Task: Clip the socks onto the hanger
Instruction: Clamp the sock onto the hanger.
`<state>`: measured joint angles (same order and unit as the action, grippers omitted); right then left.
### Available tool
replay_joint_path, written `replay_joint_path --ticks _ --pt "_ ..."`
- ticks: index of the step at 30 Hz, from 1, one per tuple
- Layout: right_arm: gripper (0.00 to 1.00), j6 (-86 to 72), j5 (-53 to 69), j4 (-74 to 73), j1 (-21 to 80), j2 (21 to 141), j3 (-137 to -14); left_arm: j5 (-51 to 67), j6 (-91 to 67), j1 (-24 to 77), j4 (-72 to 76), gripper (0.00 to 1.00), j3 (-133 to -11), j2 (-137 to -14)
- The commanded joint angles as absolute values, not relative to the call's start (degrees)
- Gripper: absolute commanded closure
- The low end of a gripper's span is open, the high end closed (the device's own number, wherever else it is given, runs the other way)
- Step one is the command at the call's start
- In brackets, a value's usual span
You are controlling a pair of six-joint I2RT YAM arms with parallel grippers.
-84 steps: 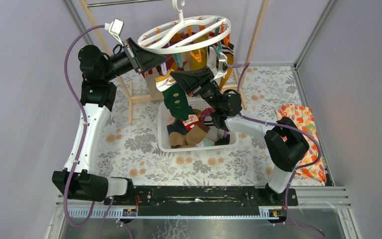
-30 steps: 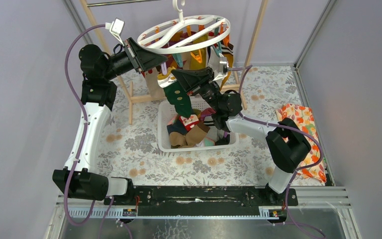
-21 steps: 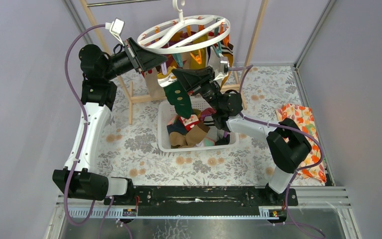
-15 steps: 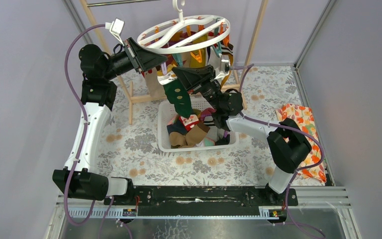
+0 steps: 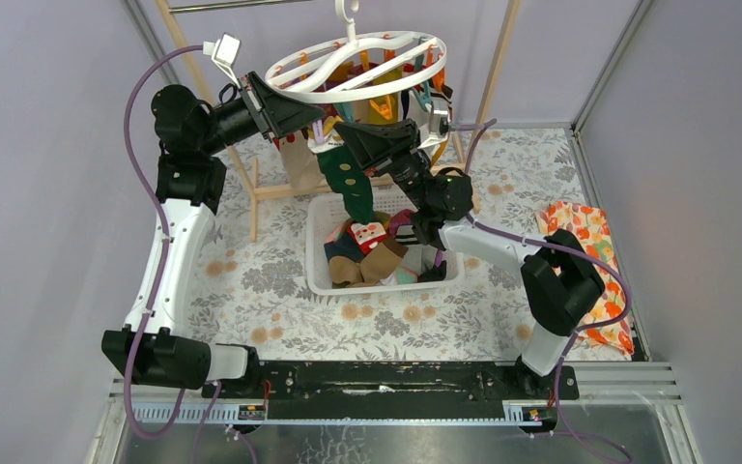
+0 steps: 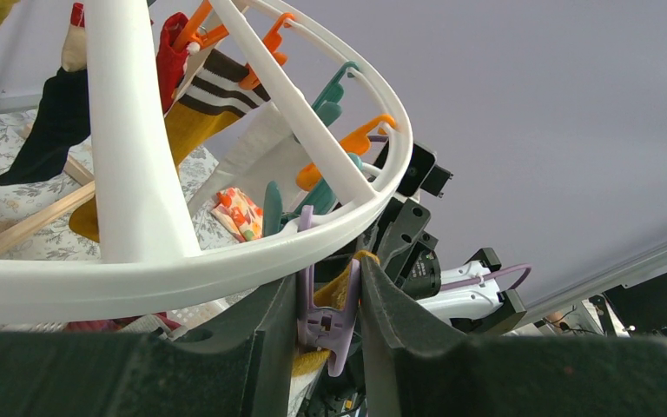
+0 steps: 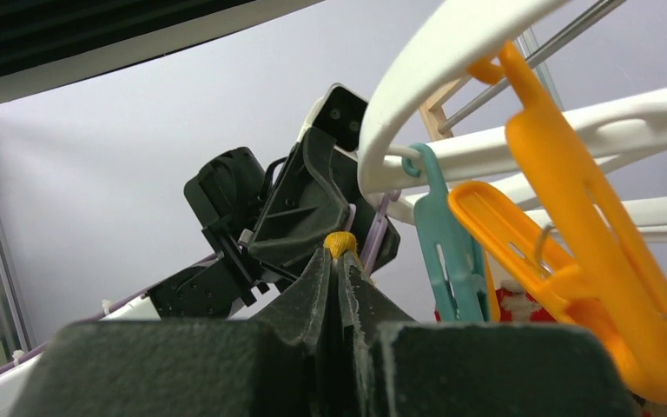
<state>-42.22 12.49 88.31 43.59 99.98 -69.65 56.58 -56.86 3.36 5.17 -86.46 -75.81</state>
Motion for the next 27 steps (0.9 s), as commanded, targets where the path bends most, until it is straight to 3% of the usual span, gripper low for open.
replay_joint_path --ticks 1,7,10,14,21,25,27 --pt "1.00 -41.5 11.2 91.6 44.4 100.1 -73.8 60.7 -56.7 3.7 4.6 1.00 -88.2 -75.6" --pt "1.00 -41.2 11.1 91.2 45.2 100.6 -74.2 60.6 -56.9 3.6 4.9 1.00 -87.8 -75.5" --pt "1.00 -41.2 11.3 91.2 45.2 100.6 -73.9 60.8 -56.9 3.6 5.0 0.92 -87.9 -75.5" --pt "1.00 -41.3 11.4 91.5 45.3 100.5 -73.8 60.8 -56.8 3.4 5.0 0.66 -87.8 -75.3" --pt "1.00 -41.6 10.9 91.4 45.4 100.0 -74.1 59.7 -54.8 2.8 3.5 0.36 -87.8 -74.4" --pt "1.00 -41.6 10.6 91.3 45.3 99.8 -73.8 58.5 -51.6 2.3 -0.4 0.14 -88.6 -73.6" --pt "0.97 -41.9 10.5 91.0 45.3 99.8 -73.7 58.2 -50.1 2.0 -2.2 0.08 -88.7 -72.9"
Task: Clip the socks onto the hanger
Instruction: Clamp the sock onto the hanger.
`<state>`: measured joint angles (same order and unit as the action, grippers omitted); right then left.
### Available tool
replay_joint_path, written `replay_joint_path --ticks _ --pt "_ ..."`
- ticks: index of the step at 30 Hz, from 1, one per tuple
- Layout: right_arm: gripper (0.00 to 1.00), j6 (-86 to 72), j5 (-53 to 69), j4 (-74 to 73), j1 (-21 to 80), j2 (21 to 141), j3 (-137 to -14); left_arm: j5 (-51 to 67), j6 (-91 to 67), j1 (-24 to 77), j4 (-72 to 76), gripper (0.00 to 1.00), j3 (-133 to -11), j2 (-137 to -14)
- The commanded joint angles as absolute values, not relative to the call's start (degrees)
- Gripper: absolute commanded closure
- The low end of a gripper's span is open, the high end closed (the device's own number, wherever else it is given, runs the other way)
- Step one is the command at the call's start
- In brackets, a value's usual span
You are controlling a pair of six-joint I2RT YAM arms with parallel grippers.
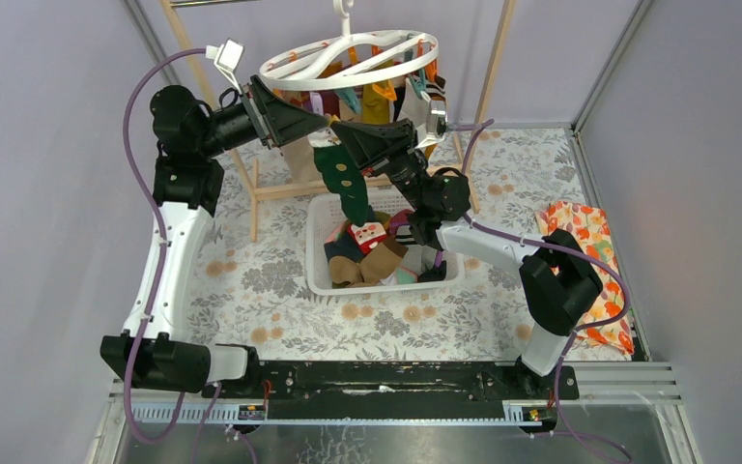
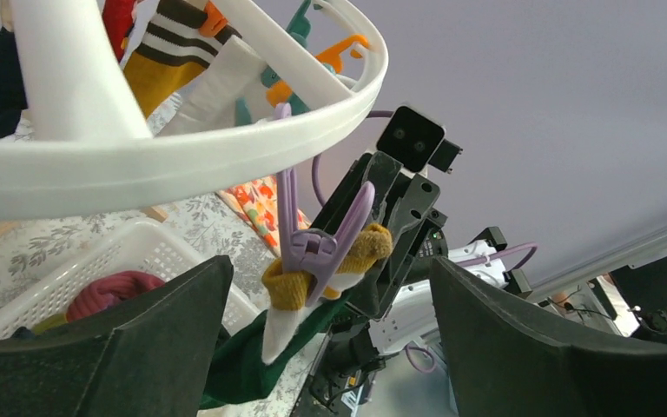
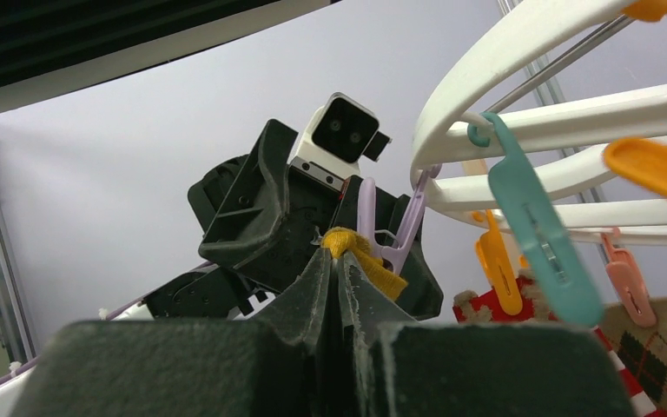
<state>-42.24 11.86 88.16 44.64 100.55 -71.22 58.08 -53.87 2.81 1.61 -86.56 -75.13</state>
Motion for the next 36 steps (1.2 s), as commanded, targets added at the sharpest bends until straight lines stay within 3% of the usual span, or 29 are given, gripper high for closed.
replay_joint_path --ticks 1,5,7,10,14,19,23,32,36 --pt "0.96 -42.0 10.4 90.7 45.3 99.9 -73.9 58.1 -49.3 1.9 -3.2 0.06 -88.5 -72.6" --pt "0.89 -42.5 10.4 89.3 45.3 99.8 -73.9 57.6 -44.9 1.6 -7.6 0.04 -87.2 -70.4" --pt "0.84 -43.1 10.6 88.6 45.3 99.6 -73.8 58.5 -43.8 1.5 -7.2 0.13 -84.7 -69.3" --pt "0.79 -44.5 11.7 87.9 45.2 99.3 -73.9 59.9 -43.6 1.5 -5.6 0.33 -82.1 -68.7" --pt "0.71 -45.4 13.2 85.0 45.3 97.7 -73.2 60.2 -41.5 1.5 -5.5 0.79 -82.2 -69.7" --pt "0.45 -43.2 13.0 79.4 45.0 93.9 -70.0 58.6 -40.7 1.5 -5.1 0.97 -82.8 -70.5" --pt "0.02 -37.4 10.4 69.2 44.4 88.2 -66.1 55.5 -35.8 1.4 -10.2 1.00 -83.9 -70.1" --pt "0.00 -25.9 0.6 50.0 43.9 78.3 -61.2 49.3 -27.1 1.2 -18.6 1.00 -86.3 -68.7" --pt "0.00 -26.6 -2.6 50.5 43.9 78.8 -60.9 47.2 -24.9 1.1 -21.0 1.00 -87.4 -68.5"
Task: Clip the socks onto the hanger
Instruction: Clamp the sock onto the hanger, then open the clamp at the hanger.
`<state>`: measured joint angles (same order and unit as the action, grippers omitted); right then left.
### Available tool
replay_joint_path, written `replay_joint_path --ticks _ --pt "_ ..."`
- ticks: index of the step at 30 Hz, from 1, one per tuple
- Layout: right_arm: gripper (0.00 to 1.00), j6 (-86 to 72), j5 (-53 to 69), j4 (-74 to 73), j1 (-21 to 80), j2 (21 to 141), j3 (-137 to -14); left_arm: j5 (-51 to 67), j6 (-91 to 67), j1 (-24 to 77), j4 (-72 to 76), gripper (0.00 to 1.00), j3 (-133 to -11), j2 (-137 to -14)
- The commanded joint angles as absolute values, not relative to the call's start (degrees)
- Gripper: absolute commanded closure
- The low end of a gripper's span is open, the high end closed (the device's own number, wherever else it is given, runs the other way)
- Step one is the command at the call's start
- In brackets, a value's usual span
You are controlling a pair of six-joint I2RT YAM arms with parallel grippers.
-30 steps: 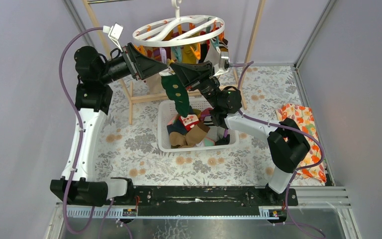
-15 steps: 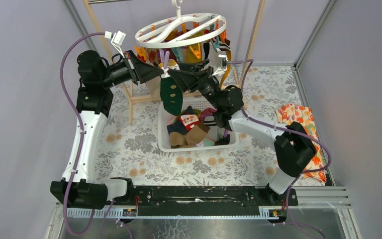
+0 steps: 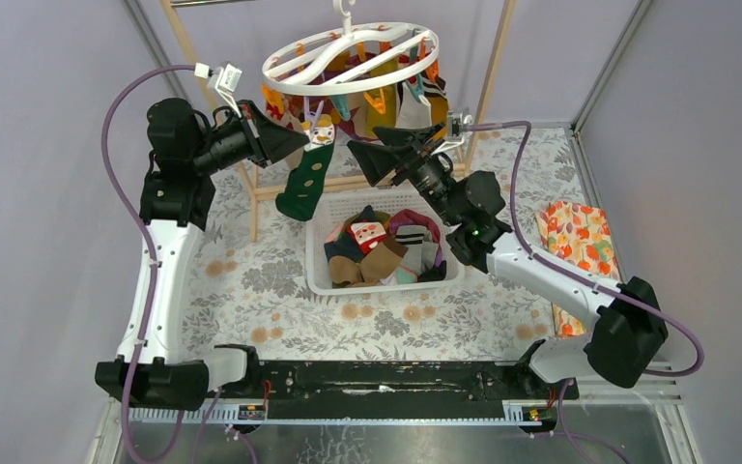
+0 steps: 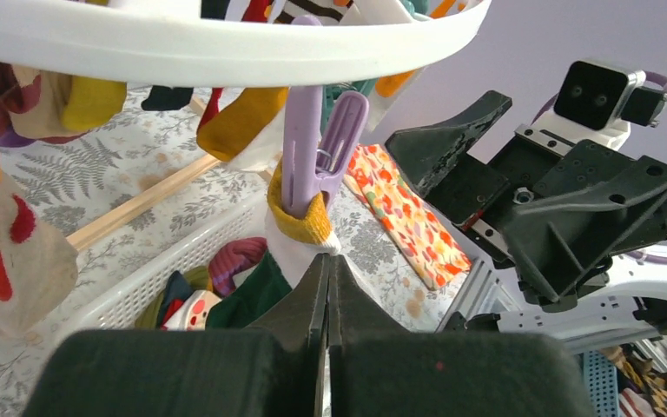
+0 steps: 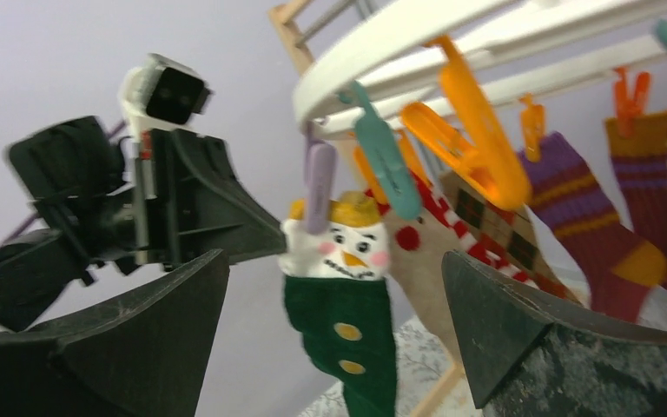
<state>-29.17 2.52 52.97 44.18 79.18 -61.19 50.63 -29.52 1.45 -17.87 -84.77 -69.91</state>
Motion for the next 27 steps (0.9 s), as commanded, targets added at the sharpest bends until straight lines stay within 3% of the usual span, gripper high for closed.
replay_joint_path --ticks 1,6,10,12,17,27 --pt "0.00 -27.3 -2.8 51.0 43.9 79.6 -61.2 46.9 -24.9 1.1 -21.2 1.00 -87.5 -68.3" --pt "0.02 -27.7 1.6 53.6 43.9 85.2 -65.9 47.7 -24.4 1.1 -22.3 1.00 -88.9 -68.5" --pt "0.21 -27.1 2.3 58.5 43.9 89.5 -68.9 48.3 -24.0 1.1 -23.1 1.00 -89.5 -68.6" --pt "0.26 -26.2 1.3 60.9 43.9 91.1 -69.7 48.4 -23.8 1.1 -23.4 1.00 -89.8 -68.6" --pt "0.27 -23.3 -2.2 68.4 44.1 92.7 -69.3 48.5 -22.9 1.1 -24.5 1.00 -90.5 -68.8" --pt "0.33 -14.5 -5.6 66.1 46.6 96.0 -75.2 48.9 -23.1 1.1 -24.3 1.00 -90.7 -68.8"
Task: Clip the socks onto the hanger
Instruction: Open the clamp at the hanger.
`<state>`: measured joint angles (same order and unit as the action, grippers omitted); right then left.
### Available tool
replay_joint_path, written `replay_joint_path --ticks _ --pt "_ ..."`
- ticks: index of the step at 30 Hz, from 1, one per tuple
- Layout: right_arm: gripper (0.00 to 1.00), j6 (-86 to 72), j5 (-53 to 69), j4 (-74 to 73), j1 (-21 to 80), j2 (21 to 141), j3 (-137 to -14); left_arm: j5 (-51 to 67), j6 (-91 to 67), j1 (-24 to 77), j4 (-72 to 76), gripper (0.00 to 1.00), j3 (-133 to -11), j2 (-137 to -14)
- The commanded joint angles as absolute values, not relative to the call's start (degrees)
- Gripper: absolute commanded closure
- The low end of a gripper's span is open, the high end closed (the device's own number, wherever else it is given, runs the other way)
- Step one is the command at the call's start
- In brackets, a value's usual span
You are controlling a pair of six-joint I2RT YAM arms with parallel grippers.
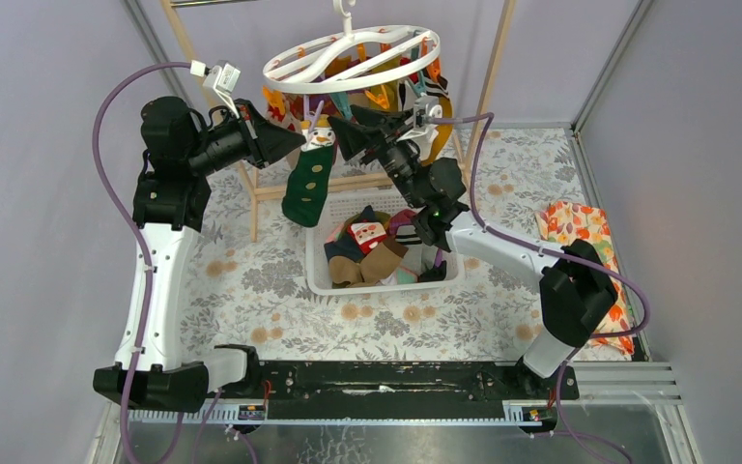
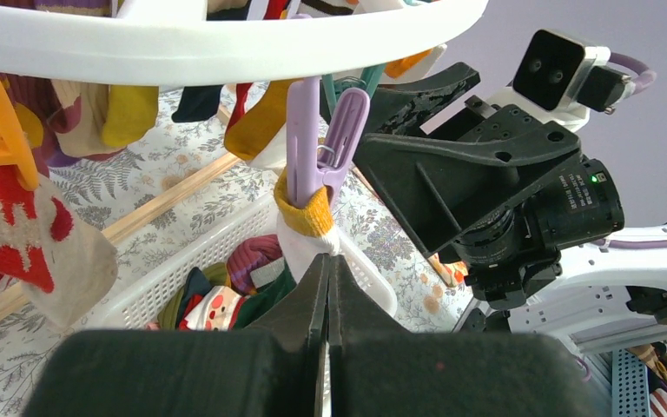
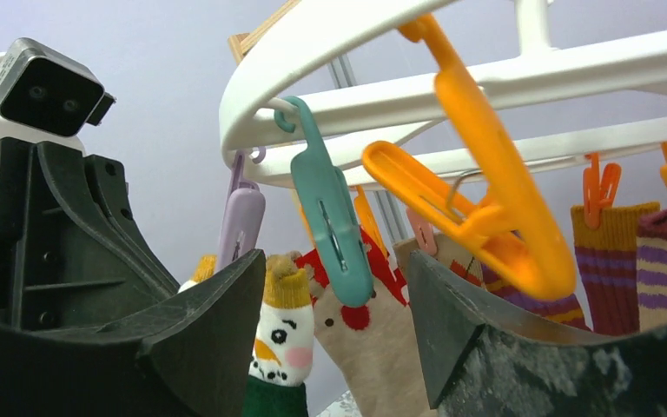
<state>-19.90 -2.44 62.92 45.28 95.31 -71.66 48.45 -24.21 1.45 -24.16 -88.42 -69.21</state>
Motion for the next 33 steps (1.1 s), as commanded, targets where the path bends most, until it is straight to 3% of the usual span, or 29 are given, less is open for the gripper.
replay_joint_path --ticks 1,6,14,20,21,24,26,29,33 --pt "0.34 -13.9 -6.0 66.0 46.6 96.1 -75.4 48.8 -23.0 1.1 -24.4 1.00 -90.7 -68.7" --pt "0.46 -10.2 -6.7 65.0 47.0 96.8 -76.4 48.8 -22.7 1.1 -24.8 1.00 -91.0 -68.7" --pt "0.82 -5.9 -4.9 63.4 47.4 96.4 -77.9 46.3 -20.1 1.2 -26.7 1.00 -92.0 -68.4" --pt "0.91 -4.4 -1.7 61.8 47.5 94.8 -77.3 42.2 -18.6 1.1 -27.9 1.00 -91.9 -68.0" --pt "0.92 -4.3 -1.6 61.4 47.6 94.4 -77.0 40.9 -18.2 1.1 -28.3 0.95 -92.0 -68.0" --pt "0.94 -4.2 -1.2 59.4 47.7 92.9 -76.1 38.1 -17.2 1.1 -28.6 0.58 -91.7 -67.6" --pt "0.96 -4.1 -1.4 56.3 47.9 91.9 -76.3 37.4 -17.1 1.2 -28.7 0.45 -91.7 -67.2" --pt "0.97 -4.2 -2.9 50.7 48.8 90.4 -77.1 37.1 -17.0 1.1 -29.5 0.35 -92.1 -66.8" --pt "0.98 -3.0 -5.8 42.5 50.6 89.2 -79.6 36.5 -16.7 1.1 -30.8 0.30 -92.9 -65.3"
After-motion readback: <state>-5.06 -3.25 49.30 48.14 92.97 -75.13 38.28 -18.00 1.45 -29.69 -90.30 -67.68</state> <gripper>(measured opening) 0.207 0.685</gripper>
